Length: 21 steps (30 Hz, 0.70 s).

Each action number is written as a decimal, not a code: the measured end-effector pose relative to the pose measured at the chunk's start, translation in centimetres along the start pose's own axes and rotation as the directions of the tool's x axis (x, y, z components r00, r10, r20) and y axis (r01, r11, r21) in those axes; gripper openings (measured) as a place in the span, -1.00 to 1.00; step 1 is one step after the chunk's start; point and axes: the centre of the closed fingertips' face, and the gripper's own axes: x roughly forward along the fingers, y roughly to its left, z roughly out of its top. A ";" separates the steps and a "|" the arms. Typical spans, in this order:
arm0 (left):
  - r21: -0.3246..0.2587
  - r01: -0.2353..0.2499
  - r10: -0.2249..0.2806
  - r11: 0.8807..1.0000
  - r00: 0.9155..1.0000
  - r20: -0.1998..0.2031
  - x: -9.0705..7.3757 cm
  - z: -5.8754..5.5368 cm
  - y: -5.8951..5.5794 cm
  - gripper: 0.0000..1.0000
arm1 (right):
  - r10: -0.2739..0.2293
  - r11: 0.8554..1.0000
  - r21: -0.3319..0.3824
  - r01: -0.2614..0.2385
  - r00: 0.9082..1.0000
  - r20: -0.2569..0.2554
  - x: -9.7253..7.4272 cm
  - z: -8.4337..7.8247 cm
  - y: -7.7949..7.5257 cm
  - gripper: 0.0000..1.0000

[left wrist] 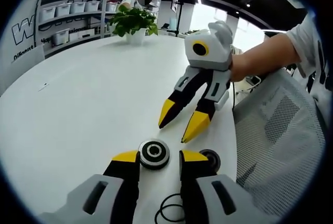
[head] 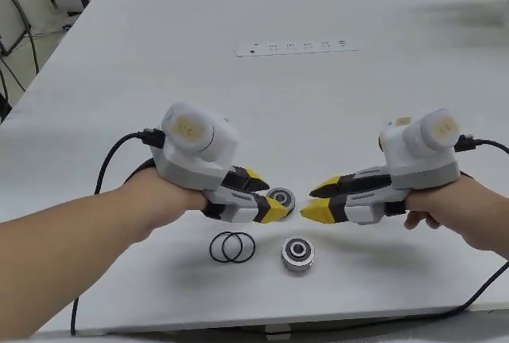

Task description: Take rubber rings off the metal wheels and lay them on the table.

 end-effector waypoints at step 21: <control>0.066 -0.021 0.021 0.998 1.000 -0.003 0.9 -0.1 0.0 -0.74 | 0.002 1.000 0.003 -0.002 1.000 0.003 0.2 0.0 0.0 -0.48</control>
